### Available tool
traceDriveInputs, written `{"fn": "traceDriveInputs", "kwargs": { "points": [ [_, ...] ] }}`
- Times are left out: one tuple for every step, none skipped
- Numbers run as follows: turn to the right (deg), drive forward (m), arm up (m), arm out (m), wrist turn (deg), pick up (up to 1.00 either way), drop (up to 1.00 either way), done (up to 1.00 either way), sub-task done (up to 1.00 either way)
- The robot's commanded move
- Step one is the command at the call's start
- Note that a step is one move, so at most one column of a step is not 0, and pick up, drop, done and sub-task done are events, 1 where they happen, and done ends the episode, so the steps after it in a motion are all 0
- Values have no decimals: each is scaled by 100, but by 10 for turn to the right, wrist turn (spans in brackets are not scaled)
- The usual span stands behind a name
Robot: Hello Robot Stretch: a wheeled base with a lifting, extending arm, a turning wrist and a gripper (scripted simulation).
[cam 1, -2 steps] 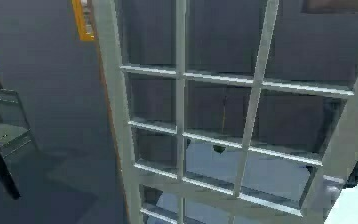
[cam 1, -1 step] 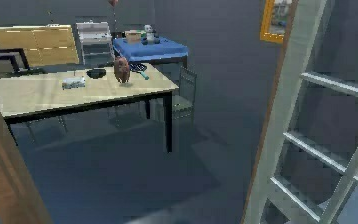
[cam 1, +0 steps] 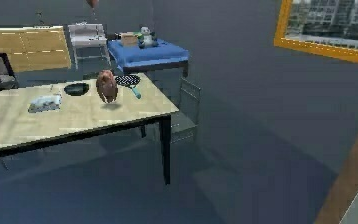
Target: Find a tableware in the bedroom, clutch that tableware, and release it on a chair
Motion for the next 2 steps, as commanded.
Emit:
{"fn": "traceDriveInputs", "kwargs": {
  "points": [
    [-240,0,0,0,0,0,0,0,0],
    [-30,0,0,0,0,0,0,0,0]
  ]
}}
